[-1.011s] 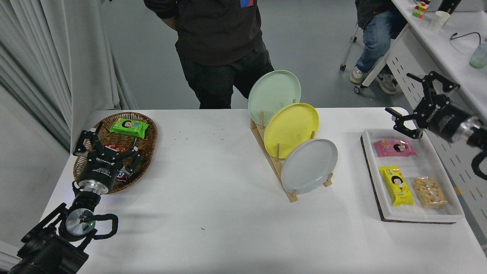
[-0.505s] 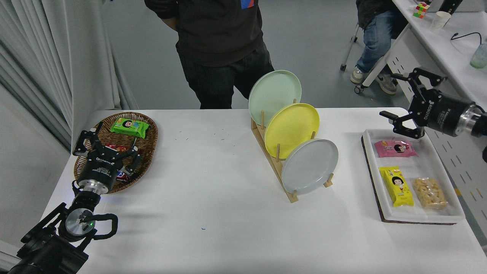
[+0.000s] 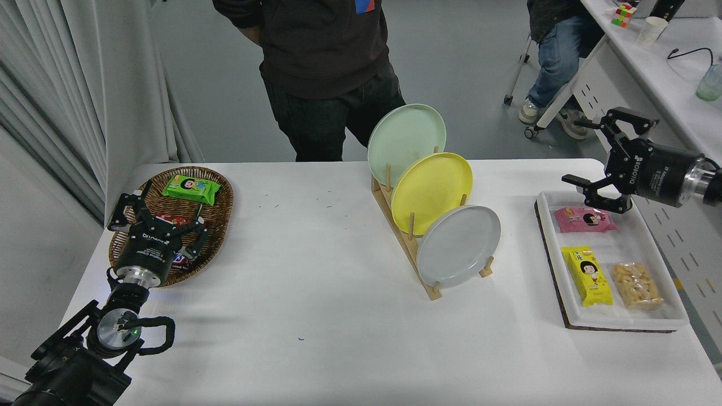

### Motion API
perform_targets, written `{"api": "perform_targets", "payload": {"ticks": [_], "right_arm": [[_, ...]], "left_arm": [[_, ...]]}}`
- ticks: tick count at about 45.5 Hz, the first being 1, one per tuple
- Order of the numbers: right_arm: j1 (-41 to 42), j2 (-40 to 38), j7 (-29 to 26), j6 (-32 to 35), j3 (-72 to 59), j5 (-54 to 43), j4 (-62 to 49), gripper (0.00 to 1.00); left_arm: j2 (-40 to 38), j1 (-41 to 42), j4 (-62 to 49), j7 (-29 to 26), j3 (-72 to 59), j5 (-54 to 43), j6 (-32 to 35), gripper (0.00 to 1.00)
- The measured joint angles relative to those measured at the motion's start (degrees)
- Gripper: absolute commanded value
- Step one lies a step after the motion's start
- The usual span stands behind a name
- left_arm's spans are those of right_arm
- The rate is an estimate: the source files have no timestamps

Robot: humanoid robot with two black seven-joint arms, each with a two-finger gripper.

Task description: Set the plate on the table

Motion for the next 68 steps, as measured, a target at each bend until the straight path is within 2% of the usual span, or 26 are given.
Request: {"api": "perform_targets", "payload": {"ticks": [20,34,58,68], "right_arm": [[14.73,0.51,-0.26,0.62,-21.63,0.73,3.54,1.0],[22.65,2.21,-0.22,0.63,-30.89,0.09,5.83,1.0],[23.11,5.68,-0.38,0.02,-35.33,0.46,6.92,1.0],[23.06,7.03,-0.48,-6.86,-36.82,2.73,10.75,1.0]], "left_arm": [[-0.02,-0.03,0.0,0.01,0.0,0.0,-0.03,0.98],[-0.02,-0.05,0.0,0.03,0.0,0.0,-0.02,0.98],[-0.02,-0.06,0.0,0.03,0.0,0.0,-0.01,0.98],[-0.02,-0.06,0.0,0.03,0.0,0.0,-0.01,0.98]]}}
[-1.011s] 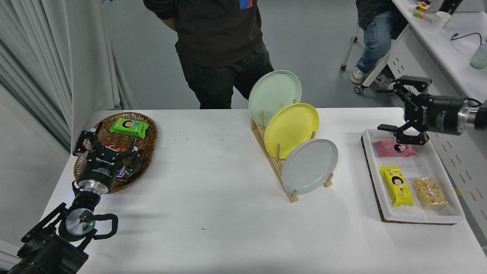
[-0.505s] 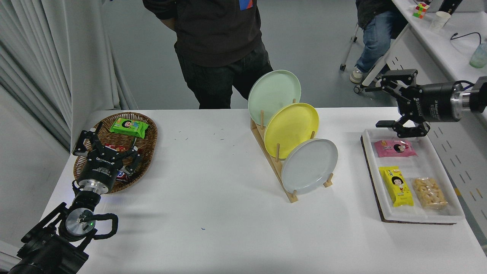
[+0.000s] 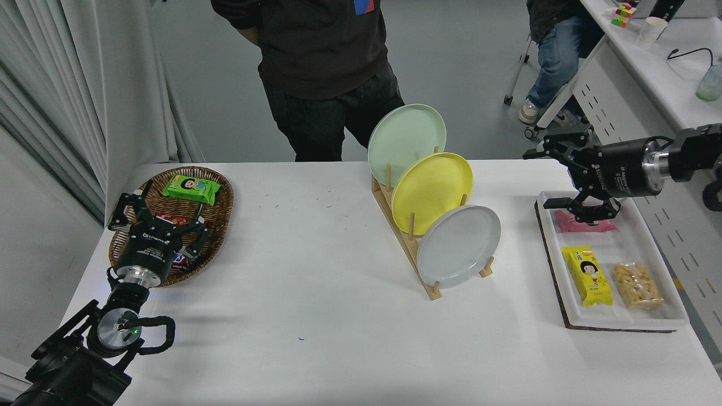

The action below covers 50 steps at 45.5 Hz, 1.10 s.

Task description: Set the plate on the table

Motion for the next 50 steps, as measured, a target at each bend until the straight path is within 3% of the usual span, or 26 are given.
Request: {"api": "perform_targets", "payload": {"ticks": [23,40,50], "right_arm": [[2.91,1.45,-5.22,-9.93,-0.67,5.05,7.12,1.0],[2.22,4.43,-6.06,-21.62,-0.26,13.2,9.63,1.0],[0.74,5.57,-6.18,-24.32,0.62,16.57,10.34,1.0]], "left_arm": [[-0.01,0.04,0.0,0.0,0.0,0.0,0.0,0.98],[-0.01,0.01,0.0,0.0,0.0,0.0,0.0,0.98],[-0.01,0.01,0.0,0.0,0.0,0.0,0.0,0.98]]}}
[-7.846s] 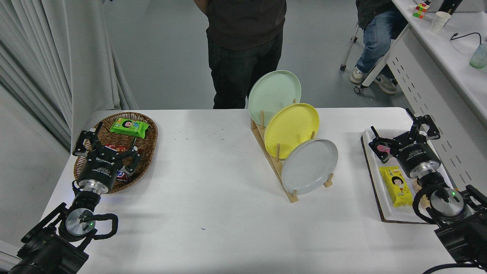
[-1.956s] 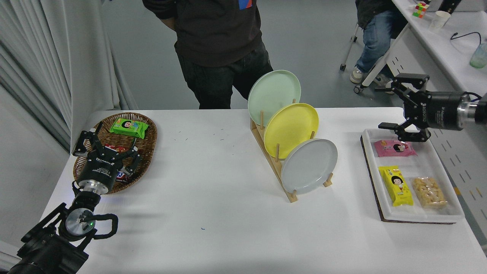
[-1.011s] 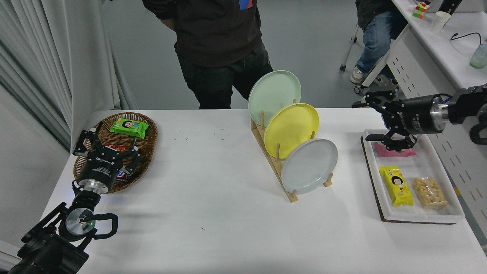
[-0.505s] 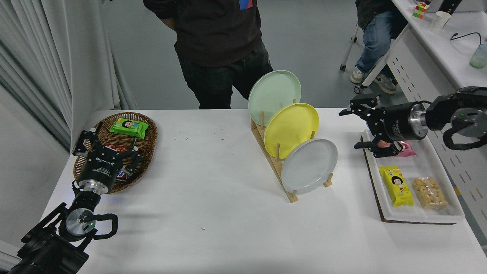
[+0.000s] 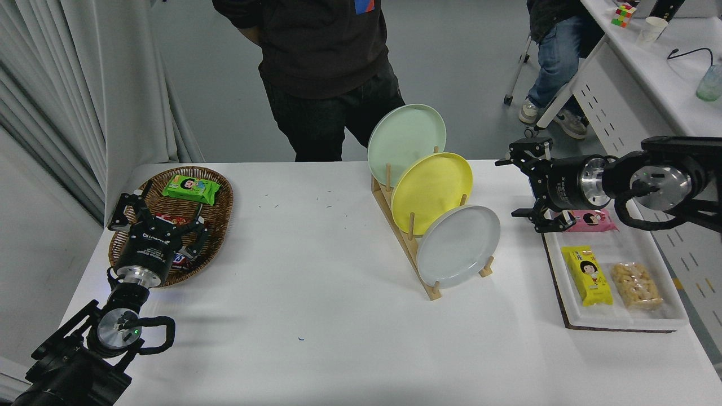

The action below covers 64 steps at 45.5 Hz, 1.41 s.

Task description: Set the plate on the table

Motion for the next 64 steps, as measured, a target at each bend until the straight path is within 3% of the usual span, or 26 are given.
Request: {"api": "perform_targets", "payload": {"ticks": [26,64], "right_arm": [[-7.64,0.73,0.16,1.12,8.01,0.76,-0.44,1.0],[-10.45,3.9,0.29,1.41,12.59,0.77,-4.68,1.0]], "left_arm": [[0.01,0.0,0.0,0.0,0.0,0.0,0.0,0.98],[0.0,0.02,0.0,0.01,0.0,0.0,-0.02,0.98]]}}
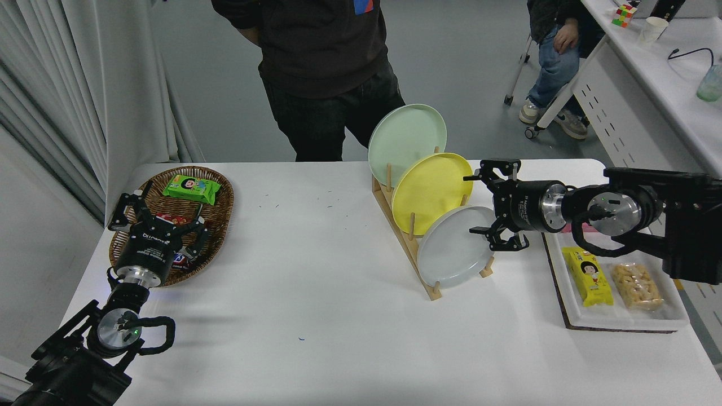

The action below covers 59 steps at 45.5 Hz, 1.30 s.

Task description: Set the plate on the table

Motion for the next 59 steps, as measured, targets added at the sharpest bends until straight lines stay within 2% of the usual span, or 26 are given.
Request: {"api": "perform_targets", "payload": {"ticks": [31,42,59], "right_arm": [[0.29,1.56,-0.28,-0.17,0.85,-0.22,-0.23,1.0],[0.53,1.59,-0.41,-0.07,0.51,-0.29,-0.07,0.92],[1.24,1.53,-3.22,-1.13,0.47,-0.12,-0.11,0.86]], "left_arm": [[0.01,-0.01,0.0,0.0,0.0,0.0,-0.02,0.98],[0.01,-0.02,0.0,0.0,0.0,0.0,-0.02,0.98],[0.0,-0.01,0.0,-0.01,0.0,0.0,-0.02,0.98]]}}
